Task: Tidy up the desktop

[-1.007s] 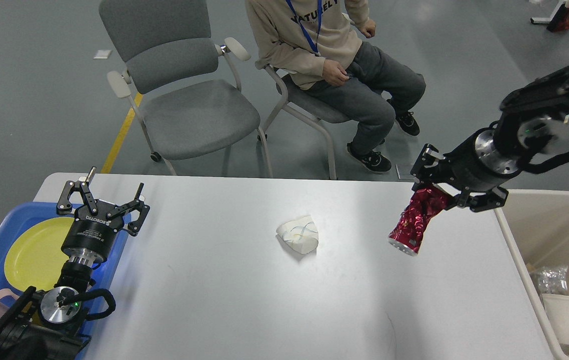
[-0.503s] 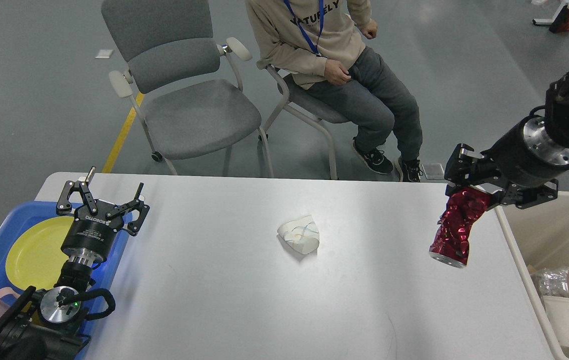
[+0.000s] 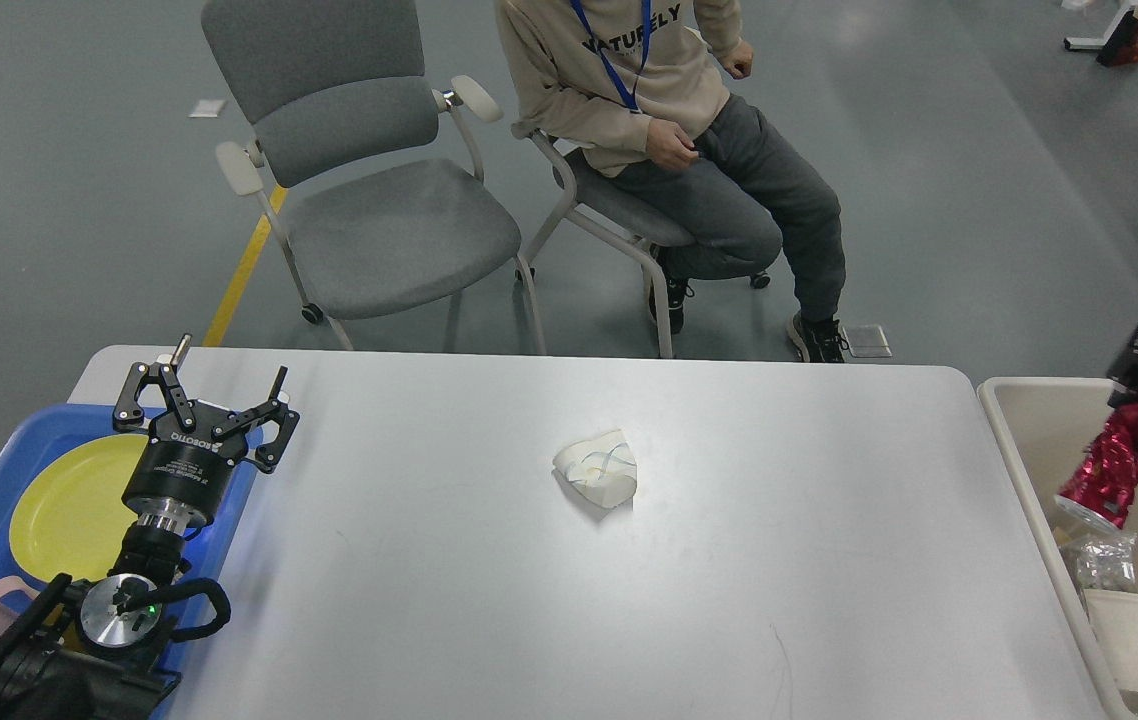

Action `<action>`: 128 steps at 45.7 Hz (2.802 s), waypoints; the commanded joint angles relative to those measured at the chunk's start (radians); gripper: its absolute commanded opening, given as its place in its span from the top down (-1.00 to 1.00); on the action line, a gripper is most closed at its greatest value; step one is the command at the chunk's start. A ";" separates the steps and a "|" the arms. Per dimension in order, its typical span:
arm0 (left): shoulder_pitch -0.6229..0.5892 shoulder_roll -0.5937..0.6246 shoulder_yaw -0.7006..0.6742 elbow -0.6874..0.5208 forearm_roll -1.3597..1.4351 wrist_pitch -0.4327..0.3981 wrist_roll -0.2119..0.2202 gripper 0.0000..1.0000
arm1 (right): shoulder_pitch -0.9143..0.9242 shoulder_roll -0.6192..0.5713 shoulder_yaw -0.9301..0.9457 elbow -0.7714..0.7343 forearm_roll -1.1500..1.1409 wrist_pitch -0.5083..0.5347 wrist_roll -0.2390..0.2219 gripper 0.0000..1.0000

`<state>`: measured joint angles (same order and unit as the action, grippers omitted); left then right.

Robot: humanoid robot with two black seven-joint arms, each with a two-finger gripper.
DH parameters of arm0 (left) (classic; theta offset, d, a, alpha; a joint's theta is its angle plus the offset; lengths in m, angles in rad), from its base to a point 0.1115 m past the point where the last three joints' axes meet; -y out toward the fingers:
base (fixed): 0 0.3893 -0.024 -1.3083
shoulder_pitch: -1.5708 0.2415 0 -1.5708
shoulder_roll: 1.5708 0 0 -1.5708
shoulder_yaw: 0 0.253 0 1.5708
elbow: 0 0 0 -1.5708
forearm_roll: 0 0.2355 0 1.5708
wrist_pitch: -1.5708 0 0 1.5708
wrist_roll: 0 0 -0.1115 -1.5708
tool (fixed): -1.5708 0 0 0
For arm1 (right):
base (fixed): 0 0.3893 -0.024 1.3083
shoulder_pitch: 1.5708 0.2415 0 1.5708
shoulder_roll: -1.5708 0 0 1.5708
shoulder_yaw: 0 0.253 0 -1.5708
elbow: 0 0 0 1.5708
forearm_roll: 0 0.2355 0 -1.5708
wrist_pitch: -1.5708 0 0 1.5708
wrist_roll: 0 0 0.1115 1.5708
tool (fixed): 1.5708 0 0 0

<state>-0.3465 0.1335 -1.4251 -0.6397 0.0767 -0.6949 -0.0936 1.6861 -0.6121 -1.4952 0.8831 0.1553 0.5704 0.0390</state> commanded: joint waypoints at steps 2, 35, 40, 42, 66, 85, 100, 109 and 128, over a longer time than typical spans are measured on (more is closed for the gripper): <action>0.000 0.000 0.000 0.000 0.000 0.000 0.000 -0.93 | -0.267 -0.047 0.140 -0.271 0.001 -0.001 0.001 1.00; 0.000 0.000 0.000 0.000 0.000 0.000 0.000 -0.93 | -1.111 0.141 0.516 -0.777 0.018 -0.616 -0.057 1.00; 0.000 0.000 0.000 0.000 0.000 0.000 0.000 -0.93 | -1.120 0.155 0.520 -0.776 0.018 -0.619 -0.059 1.00; 0.000 0.000 0.000 0.000 0.000 0.000 0.000 -0.93 | -1.123 0.163 0.521 -0.776 0.018 -0.621 -0.059 0.94; -0.002 0.000 0.000 0.000 0.000 0.000 0.000 -0.93 | -1.114 0.155 0.713 -0.750 0.000 -0.630 -0.065 -1.00; -0.002 0.000 0.000 0.000 0.000 0.000 0.002 -0.93 | -0.432 0.032 0.328 -0.207 -0.129 -0.385 -0.192 -1.00; 0.000 0.000 0.000 0.000 0.000 0.000 0.000 -0.93 | 0.171 0.216 0.095 0.211 -0.125 -0.081 -0.194 -1.00; 0.000 0.000 0.000 0.000 0.000 0.000 0.000 -0.93 | 0.450 0.354 0.113 0.379 -0.117 0.172 -0.192 -1.00; -0.002 0.001 0.000 0.000 0.000 0.000 0.000 -0.93 | 0.710 0.348 0.225 0.717 -0.102 0.141 -0.191 -1.00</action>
<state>-0.3469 0.1341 -1.4251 -0.6397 0.0767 -0.6949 -0.0937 2.3836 -0.2694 -1.2767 1.5660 0.0447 0.7209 -0.1533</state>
